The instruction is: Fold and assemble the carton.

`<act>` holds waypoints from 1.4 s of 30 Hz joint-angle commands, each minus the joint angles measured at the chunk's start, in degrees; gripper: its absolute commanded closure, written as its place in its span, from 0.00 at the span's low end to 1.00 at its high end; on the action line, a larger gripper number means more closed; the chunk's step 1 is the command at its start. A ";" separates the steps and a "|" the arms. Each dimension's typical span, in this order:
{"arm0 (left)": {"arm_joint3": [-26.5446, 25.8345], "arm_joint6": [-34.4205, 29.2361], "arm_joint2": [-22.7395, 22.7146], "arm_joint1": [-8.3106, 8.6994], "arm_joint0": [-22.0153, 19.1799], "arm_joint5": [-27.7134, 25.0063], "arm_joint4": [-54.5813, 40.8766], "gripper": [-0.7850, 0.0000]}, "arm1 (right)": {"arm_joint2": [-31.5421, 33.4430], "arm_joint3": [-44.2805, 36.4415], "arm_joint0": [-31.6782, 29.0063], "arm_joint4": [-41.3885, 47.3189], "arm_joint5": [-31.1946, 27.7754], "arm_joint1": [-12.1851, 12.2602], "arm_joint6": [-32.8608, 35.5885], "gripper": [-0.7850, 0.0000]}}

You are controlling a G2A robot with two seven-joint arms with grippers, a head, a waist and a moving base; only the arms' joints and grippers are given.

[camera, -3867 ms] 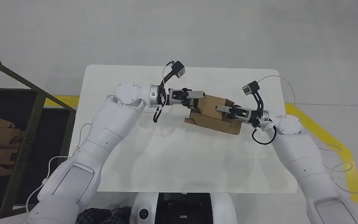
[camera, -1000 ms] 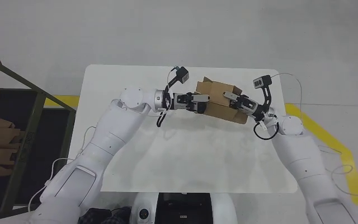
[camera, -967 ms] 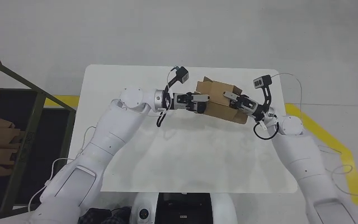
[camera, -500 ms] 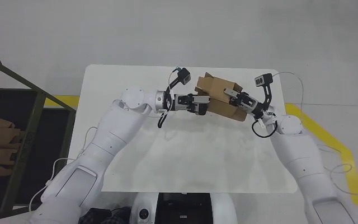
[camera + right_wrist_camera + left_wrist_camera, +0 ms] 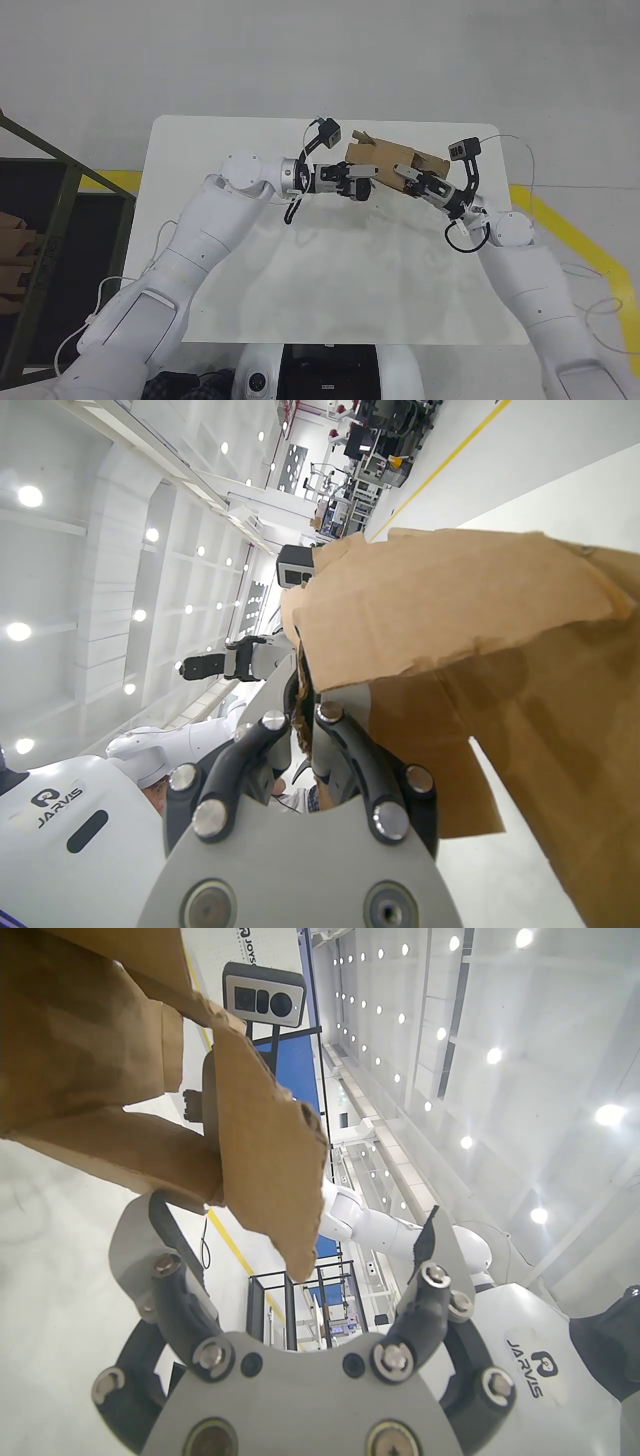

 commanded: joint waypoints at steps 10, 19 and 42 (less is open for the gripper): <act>0.01 -0.03 -1.05 0.10 0.18 -0.35 0.15 0.00 | 0.52 -0.07 -0.59 -0.42 0.08 -0.21 -0.87 1.00; -0.06 -0.02 -3.22 0.77 1.69 0.02 0.07 0.00 | 2.44 0.11 -0.11 1.06 0.18 -0.03 0.49 1.00; -0.75 2.72 -7.67 2.15 4.47 0.54 0.79 0.00 | 4.10 -1.14 -0.83 3.45 0.90 0.02 4.92 1.00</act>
